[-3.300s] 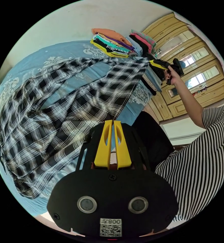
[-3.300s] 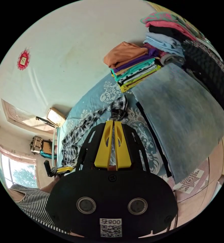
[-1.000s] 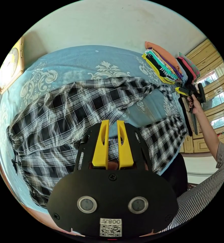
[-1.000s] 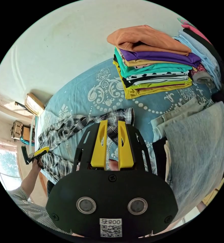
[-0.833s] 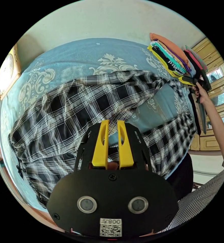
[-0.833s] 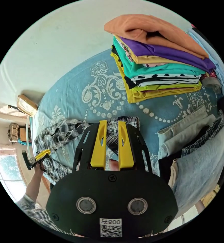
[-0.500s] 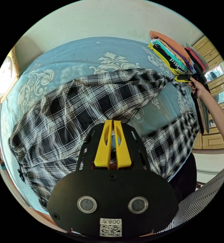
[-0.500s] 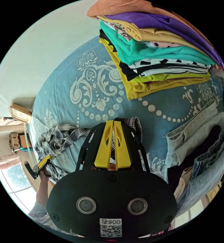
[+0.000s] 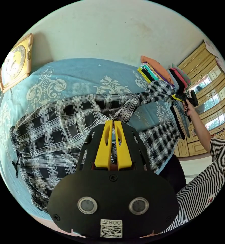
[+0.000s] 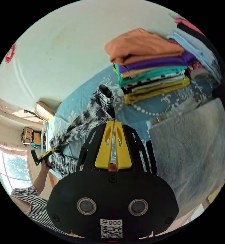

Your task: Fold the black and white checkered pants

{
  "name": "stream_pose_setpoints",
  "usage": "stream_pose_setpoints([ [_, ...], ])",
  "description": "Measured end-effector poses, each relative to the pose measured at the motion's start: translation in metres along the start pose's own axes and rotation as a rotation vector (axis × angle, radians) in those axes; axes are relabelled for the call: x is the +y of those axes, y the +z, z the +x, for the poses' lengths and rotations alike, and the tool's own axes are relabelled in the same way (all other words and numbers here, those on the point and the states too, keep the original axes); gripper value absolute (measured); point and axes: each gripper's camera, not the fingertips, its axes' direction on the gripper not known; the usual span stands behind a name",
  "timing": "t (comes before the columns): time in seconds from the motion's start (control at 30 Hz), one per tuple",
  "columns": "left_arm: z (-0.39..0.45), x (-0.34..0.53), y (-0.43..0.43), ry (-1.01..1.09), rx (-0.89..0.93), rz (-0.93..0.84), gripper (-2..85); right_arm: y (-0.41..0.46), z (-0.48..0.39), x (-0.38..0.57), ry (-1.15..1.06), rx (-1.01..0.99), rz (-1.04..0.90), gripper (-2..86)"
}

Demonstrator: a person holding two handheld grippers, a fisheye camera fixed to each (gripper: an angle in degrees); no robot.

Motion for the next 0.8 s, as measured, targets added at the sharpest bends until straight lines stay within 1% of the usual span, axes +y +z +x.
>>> stream_pose_setpoints([
  [0.1, -0.003, 0.004, 0.014, -0.009, 0.000, -0.064, 0.8, 0.028, 0.019, 0.014, 0.087, 0.036, -0.109, 1.1],
  [0.23, -0.007, 0.003, 0.014, -0.008, 0.016, -0.063, 0.9, 0.031, 0.010, 0.018, 0.073, 0.026, -0.082, 3.2],
  [0.4, -0.014, -0.002, 0.013, -0.002, 0.025, -0.065, 0.8, 0.040, -0.046, -0.015, -0.107, 0.072, -0.064, 5.6],
  [0.53, -0.018, -0.003, 0.014, -0.011, 0.040, -0.062, 0.8, 0.066, -0.085, -0.052, -0.186, 0.154, -0.109, 6.1],
  [0.73, -0.027, -0.007, 0.015, 0.001, 0.057, -0.060, 0.8, 0.109, -0.105, -0.100, -0.123, 0.265, -0.201, 6.2],
  [0.77, -0.029, -0.008, 0.015, 0.004, 0.063, -0.060, 0.8, 0.116, -0.103, -0.104, -0.099, 0.282, -0.228, 5.4],
  [0.8, -0.031, -0.009, 0.015, 0.005, 0.070, -0.060, 0.8, 0.116, -0.102, -0.106, -0.075, 0.291, -0.212, 4.1],
])
